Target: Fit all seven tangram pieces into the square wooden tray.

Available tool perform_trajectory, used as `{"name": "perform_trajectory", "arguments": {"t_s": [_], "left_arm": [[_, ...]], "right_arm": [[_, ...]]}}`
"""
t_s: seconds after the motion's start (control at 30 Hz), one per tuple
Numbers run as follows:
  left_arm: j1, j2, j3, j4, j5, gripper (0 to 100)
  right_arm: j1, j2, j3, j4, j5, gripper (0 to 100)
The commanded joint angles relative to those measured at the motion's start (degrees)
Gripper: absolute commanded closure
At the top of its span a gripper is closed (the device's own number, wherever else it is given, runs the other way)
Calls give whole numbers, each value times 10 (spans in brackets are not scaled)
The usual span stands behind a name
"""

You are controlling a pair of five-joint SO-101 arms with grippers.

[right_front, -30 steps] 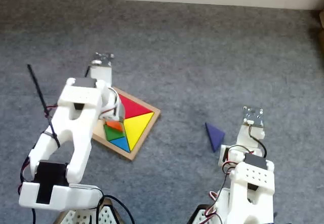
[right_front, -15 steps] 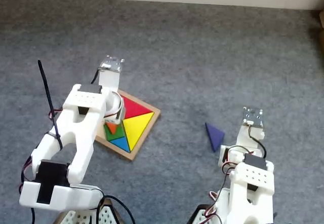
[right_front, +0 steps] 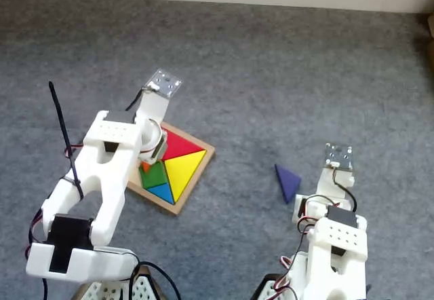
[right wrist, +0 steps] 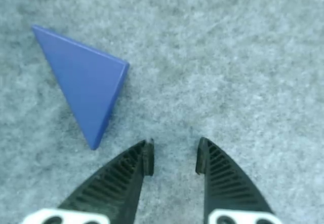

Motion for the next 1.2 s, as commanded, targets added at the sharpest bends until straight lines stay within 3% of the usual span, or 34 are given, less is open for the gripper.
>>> {"name": "perform_trajectory", "arguments": {"t_s": [0.0, 0.47, 0.67, 0.93, 1.17], "left_arm": [[-21, -2, -36, -8, -28, 900], [-50, -1, -30, -36, -59, 893], [-50, -1, -30, -33, -55, 763], [-51, -7, -30, -33, -55, 763], [-55, -8, -36, -33, -55, 832]], "right_arm": [[6, -13, 2, -7, 7, 853], [6, -13, 2, -7, 7, 853], [6, -13, 2, -7, 7, 853], [6, -13, 2, -7, 7, 853], [6, -13, 2, -7, 7, 853]]}}
